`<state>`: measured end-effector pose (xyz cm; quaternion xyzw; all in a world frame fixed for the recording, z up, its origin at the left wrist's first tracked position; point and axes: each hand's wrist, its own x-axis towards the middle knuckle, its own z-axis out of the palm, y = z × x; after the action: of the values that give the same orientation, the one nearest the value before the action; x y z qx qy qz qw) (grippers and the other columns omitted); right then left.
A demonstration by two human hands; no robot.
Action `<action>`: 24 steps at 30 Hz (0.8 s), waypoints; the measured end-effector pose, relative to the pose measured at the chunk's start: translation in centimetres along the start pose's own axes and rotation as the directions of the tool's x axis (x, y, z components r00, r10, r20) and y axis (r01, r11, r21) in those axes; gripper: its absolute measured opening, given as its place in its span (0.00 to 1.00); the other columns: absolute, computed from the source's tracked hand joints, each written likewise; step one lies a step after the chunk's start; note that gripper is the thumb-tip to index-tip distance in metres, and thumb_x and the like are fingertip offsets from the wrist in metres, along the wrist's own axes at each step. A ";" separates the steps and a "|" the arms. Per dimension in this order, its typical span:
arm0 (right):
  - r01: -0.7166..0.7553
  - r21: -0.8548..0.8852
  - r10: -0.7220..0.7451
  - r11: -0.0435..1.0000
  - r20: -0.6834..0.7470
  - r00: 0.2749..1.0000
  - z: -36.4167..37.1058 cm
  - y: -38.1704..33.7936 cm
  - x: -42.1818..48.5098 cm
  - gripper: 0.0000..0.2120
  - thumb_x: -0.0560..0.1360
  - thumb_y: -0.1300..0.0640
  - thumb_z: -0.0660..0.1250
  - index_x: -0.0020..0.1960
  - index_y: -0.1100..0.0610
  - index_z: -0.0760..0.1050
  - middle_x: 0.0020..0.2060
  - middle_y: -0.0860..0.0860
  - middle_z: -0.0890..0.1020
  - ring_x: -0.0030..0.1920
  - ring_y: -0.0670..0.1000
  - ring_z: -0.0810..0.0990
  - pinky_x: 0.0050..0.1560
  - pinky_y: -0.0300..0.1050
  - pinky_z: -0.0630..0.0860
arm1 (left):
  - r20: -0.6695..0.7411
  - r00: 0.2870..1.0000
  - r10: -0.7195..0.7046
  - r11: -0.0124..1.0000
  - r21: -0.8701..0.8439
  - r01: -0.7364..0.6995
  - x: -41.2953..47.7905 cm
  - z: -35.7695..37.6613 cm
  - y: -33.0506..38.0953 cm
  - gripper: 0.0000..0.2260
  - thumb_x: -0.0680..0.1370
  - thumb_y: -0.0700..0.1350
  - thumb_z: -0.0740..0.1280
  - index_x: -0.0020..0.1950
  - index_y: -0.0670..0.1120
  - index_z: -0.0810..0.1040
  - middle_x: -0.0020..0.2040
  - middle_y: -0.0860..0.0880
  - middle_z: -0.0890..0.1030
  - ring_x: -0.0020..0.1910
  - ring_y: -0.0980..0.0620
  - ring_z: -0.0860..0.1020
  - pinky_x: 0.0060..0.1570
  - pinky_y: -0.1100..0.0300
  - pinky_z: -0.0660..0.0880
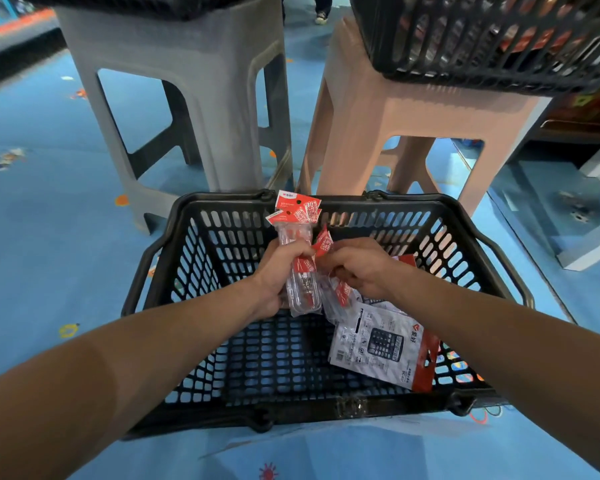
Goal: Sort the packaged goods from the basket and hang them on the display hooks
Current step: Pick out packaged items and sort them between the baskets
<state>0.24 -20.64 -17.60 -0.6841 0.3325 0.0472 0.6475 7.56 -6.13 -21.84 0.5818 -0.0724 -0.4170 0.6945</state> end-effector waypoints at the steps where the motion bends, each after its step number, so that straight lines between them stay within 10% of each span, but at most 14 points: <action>1: 0.001 -0.008 -0.001 1.000 -0.016 1.000 0.3 0.1 0.1 0.09 0.67 0.76 0.73 0.45 0.67 0.83 0.31 0.57 0.82 0.23 0.47 0.74 0.20 0.37 0.67 | 0.002 1.000 0.014 1.000 -0.016 -0.014 0.1 -0.1 0.0 0.17 0.72 0.44 0.69 0.60 0.40 0.80 0.49 0.38 0.82 0.45 0.41 0.82 0.50 0.44 0.81; 6: 0.051 -0.129 -0.059 0.990 -0.063 0.996 0.6 0.6 1.5 0.08 0.66 0.69 0.79 0.40 0.58 0.86 0.36 0.55 0.87 0.37 0.53 0.82 0.41 0.47 0.79 | -0.046 0.999 0.016 1.000 -0.019 -0.017 0.2 -0.2 0.1 0.16 0.74 0.42 0.67 0.61 0.40 0.79 0.49 0.38 0.81 0.44 0.42 0.81 0.48 0.46 0.81; 14: 0.111 0.032 -0.115 0.993 0.126 0.985 -0.3 1.8 1.8 0.11 0.76 0.65 0.74 0.48 0.58 0.71 0.40 0.57 0.83 0.39 0.54 0.84 0.40 0.48 0.82 | 0.053 0.999 -0.009 0.996 -0.083 0.014 0.3 -1.0 0.3 0.11 0.75 0.42 0.66 0.56 0.43 0.80 0.44 0.43 0.82 0.41 0.45 0.80 0.48 0.50 0.77; 24: 0.059 0.082 -0.076 0.995 0.218 0.973 -1.0 1.3 1.2 0.09 0.80 0.57 0.70 0.59 0.57 0.78 0.49 0.56 0.86 0.50 0.56 0.84 0.60 0.58 0.79 | -0.036 0.996 -0.079 0.992 0.096 0.082 -0.2 -2.6 0.3 0.19 0.72 0.50 0.72 0.61 0.44 0.80 0.50 0.42 0.84 0.46 0.42 0.83 0.56 0.42 0.81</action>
<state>0.18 -22.01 -19.14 -0.6609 0.2365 0.0885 0.7067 9.09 -4.08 -22.35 0.6242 -0.0580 -0.4314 0.6488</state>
